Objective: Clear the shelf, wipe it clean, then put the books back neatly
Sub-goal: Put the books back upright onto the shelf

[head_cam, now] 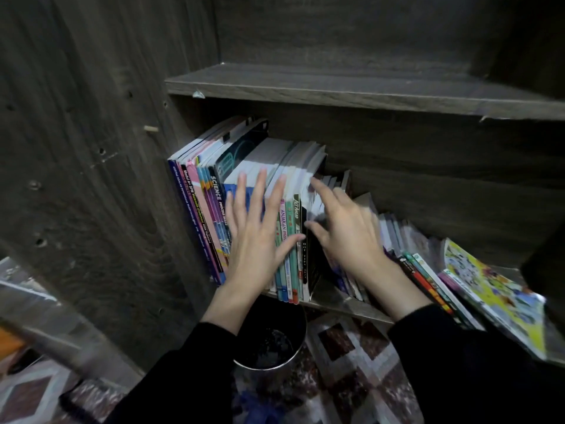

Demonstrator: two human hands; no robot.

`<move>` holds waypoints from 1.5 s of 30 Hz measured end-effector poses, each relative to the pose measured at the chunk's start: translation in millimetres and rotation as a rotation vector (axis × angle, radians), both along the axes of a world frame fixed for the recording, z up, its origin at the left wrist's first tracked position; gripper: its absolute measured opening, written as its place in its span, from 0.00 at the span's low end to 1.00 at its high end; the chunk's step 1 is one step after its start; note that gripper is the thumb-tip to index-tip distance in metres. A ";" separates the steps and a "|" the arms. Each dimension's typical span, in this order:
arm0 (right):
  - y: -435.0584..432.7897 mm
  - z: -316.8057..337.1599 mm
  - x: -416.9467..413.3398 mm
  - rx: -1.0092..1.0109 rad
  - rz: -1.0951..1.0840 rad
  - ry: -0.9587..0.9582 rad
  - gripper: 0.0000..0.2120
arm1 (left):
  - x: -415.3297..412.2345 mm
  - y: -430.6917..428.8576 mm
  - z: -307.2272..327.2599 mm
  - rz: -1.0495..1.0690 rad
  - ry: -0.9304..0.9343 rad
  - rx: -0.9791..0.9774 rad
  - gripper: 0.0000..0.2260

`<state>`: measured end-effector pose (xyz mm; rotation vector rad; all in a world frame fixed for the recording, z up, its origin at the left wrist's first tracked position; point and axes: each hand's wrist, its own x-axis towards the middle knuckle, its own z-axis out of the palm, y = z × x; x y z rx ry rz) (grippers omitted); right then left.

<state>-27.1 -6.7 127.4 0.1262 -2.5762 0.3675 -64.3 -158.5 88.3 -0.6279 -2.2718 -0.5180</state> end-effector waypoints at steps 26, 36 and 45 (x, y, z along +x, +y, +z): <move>-17.8 -149.4 24.5 -0.359 -0.026 -0.094 0.16 | -6.7 15.2 0.9 0.048 -0.082 -0.097 0.45; 8.4 -183.6 3.2 -0.613 -0.015 -0.373 0.17 | -9.8 23.4 -5.5 0.081 -0.044 -0.041 0.43; 14.3 -190.3 -14.7 -0.412 -0.068 -0.425 0.18 | -10.0 24.0 -5.2 0.072 -0.085 -0.029 0.42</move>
